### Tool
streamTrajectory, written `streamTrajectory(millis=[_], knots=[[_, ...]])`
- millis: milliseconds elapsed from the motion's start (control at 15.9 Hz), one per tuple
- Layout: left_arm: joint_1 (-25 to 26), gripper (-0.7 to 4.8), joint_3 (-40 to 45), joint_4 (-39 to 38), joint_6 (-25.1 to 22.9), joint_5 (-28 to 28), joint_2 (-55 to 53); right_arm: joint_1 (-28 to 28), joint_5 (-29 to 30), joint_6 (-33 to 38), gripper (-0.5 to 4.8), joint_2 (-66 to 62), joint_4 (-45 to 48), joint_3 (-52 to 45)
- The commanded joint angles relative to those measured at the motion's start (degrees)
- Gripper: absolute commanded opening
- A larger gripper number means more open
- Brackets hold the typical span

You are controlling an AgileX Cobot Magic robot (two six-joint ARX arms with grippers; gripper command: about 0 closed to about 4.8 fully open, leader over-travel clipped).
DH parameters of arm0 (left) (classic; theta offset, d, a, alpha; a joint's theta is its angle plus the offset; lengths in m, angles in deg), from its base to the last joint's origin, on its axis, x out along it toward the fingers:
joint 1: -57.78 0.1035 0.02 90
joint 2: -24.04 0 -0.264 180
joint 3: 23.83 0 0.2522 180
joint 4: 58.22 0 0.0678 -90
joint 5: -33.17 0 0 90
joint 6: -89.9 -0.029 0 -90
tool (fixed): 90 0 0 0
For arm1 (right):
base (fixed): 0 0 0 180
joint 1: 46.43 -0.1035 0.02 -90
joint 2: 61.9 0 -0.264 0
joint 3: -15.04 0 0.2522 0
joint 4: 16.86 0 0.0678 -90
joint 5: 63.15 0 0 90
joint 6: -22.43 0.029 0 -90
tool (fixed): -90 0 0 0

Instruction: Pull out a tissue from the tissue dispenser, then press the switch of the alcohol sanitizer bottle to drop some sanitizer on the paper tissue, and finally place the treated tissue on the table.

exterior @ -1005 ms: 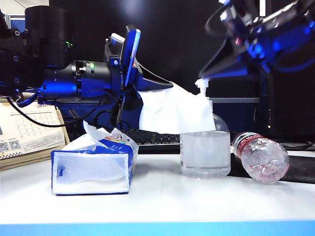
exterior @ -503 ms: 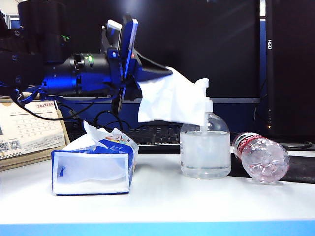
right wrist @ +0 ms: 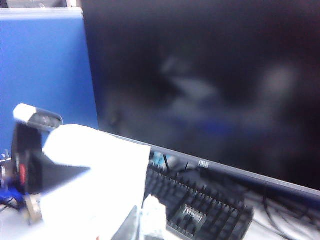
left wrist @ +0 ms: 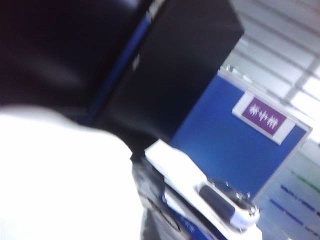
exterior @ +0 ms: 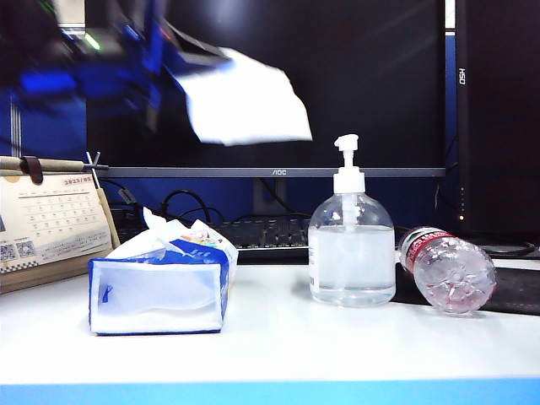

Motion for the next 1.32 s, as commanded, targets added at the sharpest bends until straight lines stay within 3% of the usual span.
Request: streamTrajectory(millis=[63, 251, 314, 503, 566, 943, 1131, 1320], knots=[[3.7, -0.05, -0.1, -5.4, -2.4, -3.5, 8.8, 0.0, -6.2, -0.2, 0.21, 4.3, -1.7, 0.4], [6.4, -0.06, -0.1, -17.9, -10.7, -2.6, 22.0, 0.1, -9.2, -0.2, 0.20, 6.6, -3.5, 0.4], [7.9, -0.06, -0.1, -26.1, -15.4, -1.2, 28.2, 0.1, -9.3, -0.1, 0.08, 7.0, -4.2, 0.4], [12.3, -0.06, -0.1, -50.9, -29.4, 8.0, 47.5, 1.4, -10.8, 2.4, -0.01, 7.5, -6.3, 0.3], [14.5, -0.06, -0.1, -61.9, -34.0, 14.0, 58.1, 3.3, -10.9, 4.5, -0.01, 7.5, -6.7, 0.0], [20.8, -0.06, 2.9, -89.4, -37.1, 18.7, 80.3, 7.2, -10.7, 10.2, -0.01, 9.7, -6.3, -8.5], [20.7, -0.06, 13.0, -89.7, -32.5, 19.6, 88.4, 7.1, -7.5, 11.4, -0.01, 13.4, -5.6, -16.3], [20.7, -0.06, 26.9, -83.9, -25.0, 19.4, 90.2, 7.1, 3.4, 15.7, -0.01, 14.0, 4.7, -26.9]])
